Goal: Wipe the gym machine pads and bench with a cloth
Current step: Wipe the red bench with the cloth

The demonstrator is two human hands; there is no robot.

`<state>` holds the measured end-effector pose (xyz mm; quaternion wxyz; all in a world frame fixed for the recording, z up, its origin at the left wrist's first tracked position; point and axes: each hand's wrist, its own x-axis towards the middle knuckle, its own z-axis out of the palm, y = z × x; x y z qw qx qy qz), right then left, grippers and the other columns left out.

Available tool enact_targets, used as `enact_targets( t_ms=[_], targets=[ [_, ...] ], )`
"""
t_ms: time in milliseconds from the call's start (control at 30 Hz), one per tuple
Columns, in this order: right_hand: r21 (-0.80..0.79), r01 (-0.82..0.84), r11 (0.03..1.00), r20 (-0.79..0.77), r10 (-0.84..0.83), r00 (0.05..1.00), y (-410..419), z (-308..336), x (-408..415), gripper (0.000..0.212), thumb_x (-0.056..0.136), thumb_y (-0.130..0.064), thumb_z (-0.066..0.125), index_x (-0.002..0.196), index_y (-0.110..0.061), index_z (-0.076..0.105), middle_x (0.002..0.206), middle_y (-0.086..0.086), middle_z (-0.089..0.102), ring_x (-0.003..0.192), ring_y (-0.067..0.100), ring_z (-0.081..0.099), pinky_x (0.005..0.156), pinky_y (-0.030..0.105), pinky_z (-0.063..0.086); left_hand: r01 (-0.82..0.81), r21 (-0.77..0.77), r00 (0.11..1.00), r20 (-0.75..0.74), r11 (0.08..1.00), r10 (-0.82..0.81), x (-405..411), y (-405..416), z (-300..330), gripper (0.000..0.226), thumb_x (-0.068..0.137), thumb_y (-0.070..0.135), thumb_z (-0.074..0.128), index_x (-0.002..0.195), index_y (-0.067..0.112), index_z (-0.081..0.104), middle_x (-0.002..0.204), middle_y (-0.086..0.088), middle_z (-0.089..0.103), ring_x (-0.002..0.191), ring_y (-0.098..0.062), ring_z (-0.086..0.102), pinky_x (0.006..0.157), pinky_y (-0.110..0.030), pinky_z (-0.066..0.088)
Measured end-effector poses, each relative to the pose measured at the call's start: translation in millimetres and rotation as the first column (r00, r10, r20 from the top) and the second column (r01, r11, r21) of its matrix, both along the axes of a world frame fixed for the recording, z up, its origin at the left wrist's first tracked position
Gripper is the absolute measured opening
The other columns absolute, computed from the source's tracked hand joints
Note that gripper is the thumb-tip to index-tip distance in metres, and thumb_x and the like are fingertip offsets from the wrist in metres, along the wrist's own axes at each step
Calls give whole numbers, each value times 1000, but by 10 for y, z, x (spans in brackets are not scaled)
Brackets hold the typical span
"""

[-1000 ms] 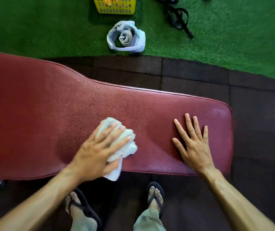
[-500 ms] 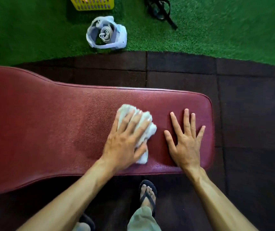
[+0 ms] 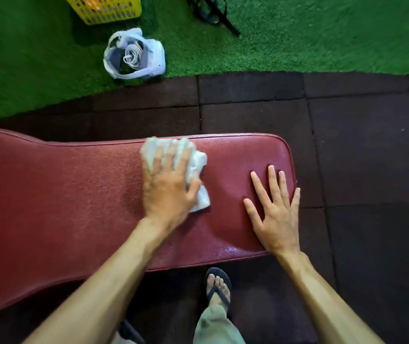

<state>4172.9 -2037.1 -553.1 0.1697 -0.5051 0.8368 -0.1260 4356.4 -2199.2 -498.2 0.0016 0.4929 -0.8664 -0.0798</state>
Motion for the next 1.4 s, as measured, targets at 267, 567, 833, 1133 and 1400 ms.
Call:
enact_targets(
  t_ms=[267, 567, 833, 1133, 1400],
  targets=[
    [-75, 5, 997, 266, 15, 964, 57, 114, -170, 53, 102, -43, 41, 154, -39, 31, 168, -11, 9, 156, 10, -1, 125, 53, -2, 158, 53, 986, -66, 986, -155, -495, 818, -148, 60, 94, 45, 45, 149, 21, 40, 158, -10, 36, 149, -31, 29, 119, -59, 24],
    [-245, 297, 923, 279, -227, 933, -221, 605, 632, 45, 100, -49, 41, 142, -36, 52, 159, 2, 39, 151, 23, 29, 120, 62, 22, 52, 38, 998, -27, 998, -51, 547, 384, -88, 59, 101, 44, 27, 157, 24, 20, 167, -2, 11, 155, -22, 9, 124, -53, 15],
    [-74, 155, 985, -92, -161, 983, -245, 229, 1187, 61, 99, -56, 43, 156, -39, 25, 167, 4, 19, 154, 36, 14, 111, 60, 34, 24, 48, 999, 23, 999, -25, 632, 354, -202, 62, 100, 47, 27, 157, 26, 18, 167, -2, 9, 155, -20, 6, 126, -50, 10],
    [-57, 534, 844, -62, -537, 841, -452, 165, 229, 67, 91, -65, 39, 151, -35, 38, 161, 21, 26, 142, 50, 31, 114, 62, 32, 12, 37, 1000, 16, 999, -12, 613, 341, -211, 64, 98, 49, 27, 157, 26, 16, 167, -1, 8, 155, -21, 6, 126, -51, 11],
    [-164, 110, 980, -78, -124, 989, -576, 261, 922, 58, 99, -57, 44, 151, -31, 41, 164, 19, 21, 149, 42, 24, 122, 45, 21, 17, 18, 1000, 8, 1000, -17, 630, 340, -239, 63, 99, 49, 29, 157, 26, 18, 167, -1, 10, 155, -21, 9, 125, -51, 12]
  ],
)
